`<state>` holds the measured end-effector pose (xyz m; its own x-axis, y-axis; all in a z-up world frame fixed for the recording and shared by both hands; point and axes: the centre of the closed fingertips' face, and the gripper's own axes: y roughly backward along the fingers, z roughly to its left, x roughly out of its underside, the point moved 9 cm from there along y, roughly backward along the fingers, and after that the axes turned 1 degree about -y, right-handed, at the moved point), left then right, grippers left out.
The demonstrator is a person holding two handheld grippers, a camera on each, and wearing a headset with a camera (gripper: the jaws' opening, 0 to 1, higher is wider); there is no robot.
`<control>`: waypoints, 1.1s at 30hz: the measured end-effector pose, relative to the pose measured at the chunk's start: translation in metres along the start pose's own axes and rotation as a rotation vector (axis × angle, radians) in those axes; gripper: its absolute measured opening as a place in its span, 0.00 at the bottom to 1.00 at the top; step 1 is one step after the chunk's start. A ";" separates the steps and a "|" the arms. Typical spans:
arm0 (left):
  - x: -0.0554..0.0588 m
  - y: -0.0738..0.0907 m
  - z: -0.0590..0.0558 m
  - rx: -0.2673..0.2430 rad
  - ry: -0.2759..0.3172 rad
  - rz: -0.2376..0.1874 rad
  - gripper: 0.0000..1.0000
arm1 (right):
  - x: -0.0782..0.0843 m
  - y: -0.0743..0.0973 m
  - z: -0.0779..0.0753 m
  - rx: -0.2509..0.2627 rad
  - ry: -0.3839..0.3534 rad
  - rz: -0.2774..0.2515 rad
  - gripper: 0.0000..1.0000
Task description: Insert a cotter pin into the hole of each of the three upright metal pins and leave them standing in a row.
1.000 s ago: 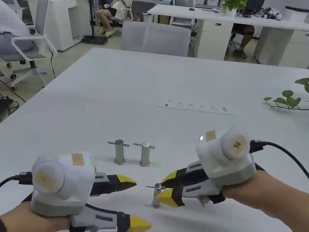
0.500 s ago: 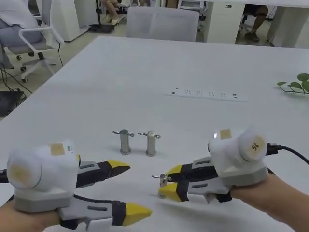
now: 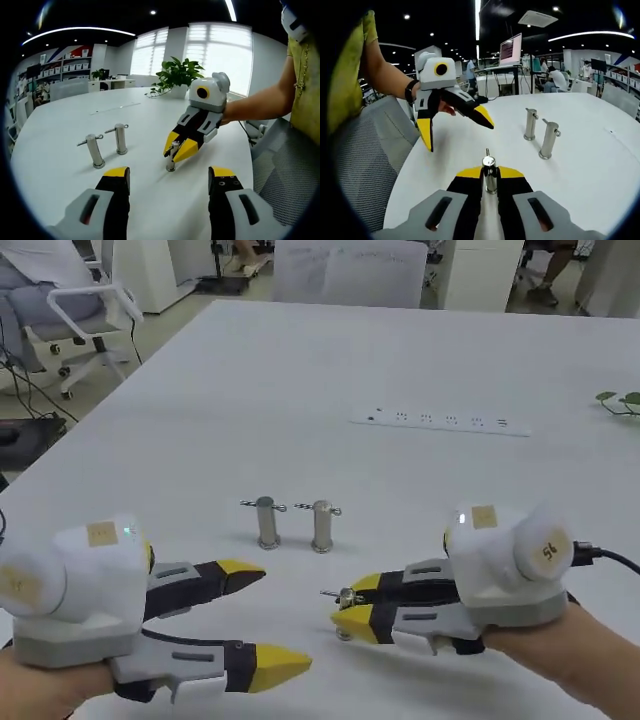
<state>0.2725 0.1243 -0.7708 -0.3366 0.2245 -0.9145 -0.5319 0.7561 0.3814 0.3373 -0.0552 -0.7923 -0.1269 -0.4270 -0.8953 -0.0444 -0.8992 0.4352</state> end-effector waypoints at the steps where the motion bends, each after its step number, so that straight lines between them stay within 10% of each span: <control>1: 0.000 0.000 0.000 0.000 0.000 0.001 0.62 | 0.000 0.001 0.000 0.003 0.012 0.001 0.10; 11: 0.000 0.001 0.002 -0.011 0.006 0.003 0.60 | -0.006 0.013 -0.013 0.009 0.021 0.004 0.08; 24: -0.010 0.000 0.004 -0.023 0.008 -0.022 0.60 | -0.031 0.030 -0.070 0.079 0.067 -0.024 0.08; 33: -0.011 -0.002 0.005 -0.030 0.017 -0.019 0.58 | -0.031 0.021 -0.094 0.038 0.069 -0.004 0.08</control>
<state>0.2810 0.1239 -0.7625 -0.3396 0.1995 -0.9192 -0.5610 0.7414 0.3682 0.4336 -0.0699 -0.7641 -0.0584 -0.4305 -0.9007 -0.0820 -0.8971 0.4341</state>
